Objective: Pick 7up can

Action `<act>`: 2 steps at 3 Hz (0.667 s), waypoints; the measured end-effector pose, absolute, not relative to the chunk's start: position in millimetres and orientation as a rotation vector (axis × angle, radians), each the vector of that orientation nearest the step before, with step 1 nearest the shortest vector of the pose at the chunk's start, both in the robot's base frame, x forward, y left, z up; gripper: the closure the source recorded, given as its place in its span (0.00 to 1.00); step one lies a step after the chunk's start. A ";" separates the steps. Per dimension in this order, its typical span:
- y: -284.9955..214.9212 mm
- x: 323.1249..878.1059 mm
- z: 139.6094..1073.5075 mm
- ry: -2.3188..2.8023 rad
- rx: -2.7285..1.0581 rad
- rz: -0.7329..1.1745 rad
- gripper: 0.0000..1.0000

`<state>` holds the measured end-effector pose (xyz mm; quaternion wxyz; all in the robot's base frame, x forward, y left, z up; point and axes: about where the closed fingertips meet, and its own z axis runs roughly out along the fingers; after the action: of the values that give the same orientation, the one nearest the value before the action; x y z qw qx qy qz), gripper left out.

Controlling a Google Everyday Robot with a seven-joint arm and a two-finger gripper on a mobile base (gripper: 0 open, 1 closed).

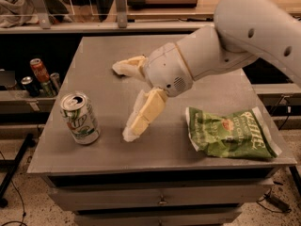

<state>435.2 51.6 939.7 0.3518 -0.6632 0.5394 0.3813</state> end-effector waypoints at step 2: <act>108.6 458.5 906.1 1.312 -1.620 1.102 0.00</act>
Offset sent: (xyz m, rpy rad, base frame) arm 0.0364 0.0861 -0.0509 0.2253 0.0570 0.0249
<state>458.5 108.6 906.1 0.3822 -0.6349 0.5141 0.4319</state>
